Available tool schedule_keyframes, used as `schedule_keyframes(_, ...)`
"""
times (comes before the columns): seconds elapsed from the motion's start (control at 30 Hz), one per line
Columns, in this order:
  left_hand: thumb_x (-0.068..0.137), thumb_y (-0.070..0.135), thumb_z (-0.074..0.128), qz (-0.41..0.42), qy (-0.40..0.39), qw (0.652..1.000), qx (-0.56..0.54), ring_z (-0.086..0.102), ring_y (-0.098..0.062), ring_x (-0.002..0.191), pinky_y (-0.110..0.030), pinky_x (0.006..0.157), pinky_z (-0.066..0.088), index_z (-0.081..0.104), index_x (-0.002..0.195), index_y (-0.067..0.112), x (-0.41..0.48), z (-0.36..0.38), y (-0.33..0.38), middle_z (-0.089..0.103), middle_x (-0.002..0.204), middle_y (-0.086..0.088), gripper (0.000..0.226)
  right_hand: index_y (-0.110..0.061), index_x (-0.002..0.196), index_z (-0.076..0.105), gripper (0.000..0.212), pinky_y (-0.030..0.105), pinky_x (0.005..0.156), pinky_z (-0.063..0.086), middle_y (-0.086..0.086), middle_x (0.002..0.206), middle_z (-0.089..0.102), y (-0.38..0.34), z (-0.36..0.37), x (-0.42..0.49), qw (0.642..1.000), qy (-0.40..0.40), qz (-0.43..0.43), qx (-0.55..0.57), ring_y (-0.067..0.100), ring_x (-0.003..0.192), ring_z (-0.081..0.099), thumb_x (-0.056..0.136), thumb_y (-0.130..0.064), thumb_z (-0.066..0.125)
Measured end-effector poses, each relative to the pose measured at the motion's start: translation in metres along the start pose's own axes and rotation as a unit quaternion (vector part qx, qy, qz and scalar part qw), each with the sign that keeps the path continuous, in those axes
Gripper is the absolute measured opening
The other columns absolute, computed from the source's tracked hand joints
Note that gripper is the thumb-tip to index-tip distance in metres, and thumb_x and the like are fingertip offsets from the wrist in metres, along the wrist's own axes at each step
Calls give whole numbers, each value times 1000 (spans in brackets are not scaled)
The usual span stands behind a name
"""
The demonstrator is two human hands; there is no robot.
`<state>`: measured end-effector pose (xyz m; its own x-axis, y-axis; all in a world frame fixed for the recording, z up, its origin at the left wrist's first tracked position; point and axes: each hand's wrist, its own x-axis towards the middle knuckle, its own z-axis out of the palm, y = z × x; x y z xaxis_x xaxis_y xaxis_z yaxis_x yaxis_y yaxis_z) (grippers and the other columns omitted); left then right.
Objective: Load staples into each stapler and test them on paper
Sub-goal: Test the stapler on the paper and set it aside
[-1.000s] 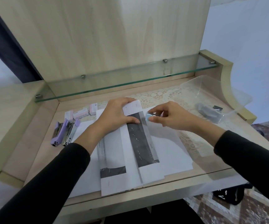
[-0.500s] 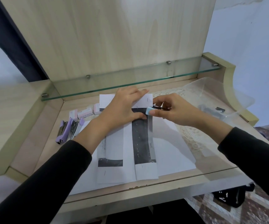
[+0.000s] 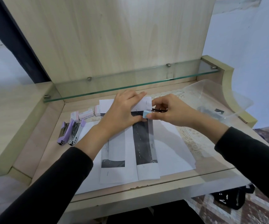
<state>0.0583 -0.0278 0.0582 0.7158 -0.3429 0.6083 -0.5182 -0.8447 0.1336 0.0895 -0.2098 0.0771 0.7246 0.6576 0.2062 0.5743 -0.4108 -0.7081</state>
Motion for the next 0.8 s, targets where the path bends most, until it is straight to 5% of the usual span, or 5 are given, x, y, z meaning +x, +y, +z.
schedule_keyframes(0.17, 74, 45, 57, -5, -5, 1000, -3, 45, -14, 93, -32, 80, 34, 54, 124, 1, -2, 2, -2, 61, 94, -12, 67, -3, 80, 67, 27, 24, 52, 24, 4, 57, 39, 0, 3, 1, 1000, -8, 10, 21, 11, 53, 30, 75, -29, 72)
schedule_keyframes(0.23, 74, 44, 57, -5, -3, 1000, -5, 46, -15, 94, -32, 80, 35, 54, 124, 2, -2, 3, -4, 62, 96, -12, 66, -19, 61, 63, 18, 23, 50, 24, -1, 52, 37, 1, 4, 2, 999, -9, 20, 34, 11, 51, 30, 73, -27, 74)
schedule_keyframes(0.33, 74, 42, 60, -5, 2, 1000, -9, 47, -15, 93, -32, 79, 36, 53, 124, 2, -3, 5, -5, 62, 96, -12, 65, -27, 41, 46, 44, 19, 45, 21, -9, 46, 33, 3, 6, 3, 999, 0, 30, 45, 8, 46, 26, 72, -25, 76)
schedule_keyframes(0.67, 72, 45, 60, -9, -12, 999, -36, 47, -14, 90, -34, 78, 40, 52, 126, 4, -4, 4, -5, 60, 93, -9, 68, 5, 59, 42, 46, 26, 52, 21, 10, 57, 34, 6, 10, 4, 999, 5, 17, 28, 19, 55, 28, 74, -26, 73)
schedule_keyframes(0.8, 70, 52, 59, 3, -10, 1000, 16, 46, -15, 91, -36, 80, 34, 53, 128, 14, -7, 1, -8, 57, 91, -4, 69, -4, 57, 38, 43, 22, 48, 19, 7, 55, 31, 7, 10, 5, 1000, 12, 11, 8, 15, 52, 25, 76, -25, 71)
